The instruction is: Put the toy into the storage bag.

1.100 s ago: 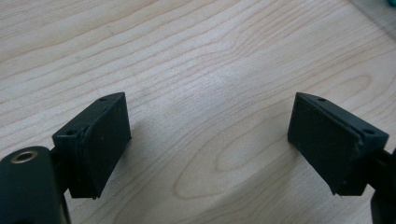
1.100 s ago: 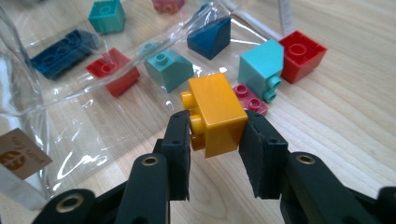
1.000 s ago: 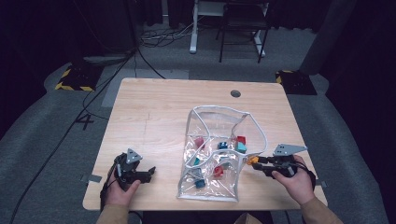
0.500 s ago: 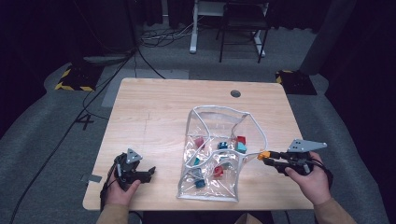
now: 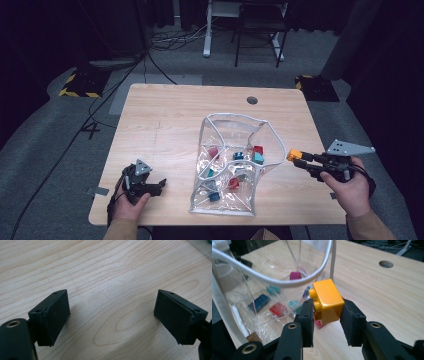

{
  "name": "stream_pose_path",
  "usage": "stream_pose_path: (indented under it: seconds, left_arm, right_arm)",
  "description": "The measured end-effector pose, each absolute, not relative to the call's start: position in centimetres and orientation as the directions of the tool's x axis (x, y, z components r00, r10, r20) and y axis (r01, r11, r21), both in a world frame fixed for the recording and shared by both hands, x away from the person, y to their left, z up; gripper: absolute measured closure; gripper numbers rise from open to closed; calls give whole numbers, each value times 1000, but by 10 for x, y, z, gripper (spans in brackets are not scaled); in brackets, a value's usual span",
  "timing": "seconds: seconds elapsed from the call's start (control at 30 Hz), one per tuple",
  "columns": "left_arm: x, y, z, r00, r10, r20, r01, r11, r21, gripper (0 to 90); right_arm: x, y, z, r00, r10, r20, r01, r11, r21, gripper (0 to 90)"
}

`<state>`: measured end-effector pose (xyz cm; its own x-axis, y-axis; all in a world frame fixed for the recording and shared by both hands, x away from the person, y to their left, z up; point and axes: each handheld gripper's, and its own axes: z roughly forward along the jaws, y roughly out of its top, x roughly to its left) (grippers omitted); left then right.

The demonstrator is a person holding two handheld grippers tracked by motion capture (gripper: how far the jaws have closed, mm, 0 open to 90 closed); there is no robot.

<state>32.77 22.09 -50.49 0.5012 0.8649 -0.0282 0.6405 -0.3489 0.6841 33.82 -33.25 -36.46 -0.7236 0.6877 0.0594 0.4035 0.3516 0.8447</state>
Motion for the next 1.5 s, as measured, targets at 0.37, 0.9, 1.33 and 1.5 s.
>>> stream_pose_path:
  seconds: [0.37, 0.9, 1.33, 1.5]
  left_arm:
    - [327, 221, -505, 502, 864, -28, 640, -350, 684, 135]
    - [327, 221, -505, 500, 865, -28, 642, -349, 683, 135]
    - [327, 221, -505, 501, 865, -29, 641, -348, 684, 135]
    - [327, 221, -505, 503, 864, -29, 640, -350, 684, 135]
  right_arm:
    - [342, -334, -338, -722, 691, 35, 357, 329, 874, 648]
    - [359, -302, -302, -775, 632, 10, 284, 334, 899, 648]
    - [384, -249, -292, -836, 549, 23, 277, 385, 880, 648]
    - [394, -229, -301, -847, 530, 38, 299, 415, 859, 647]
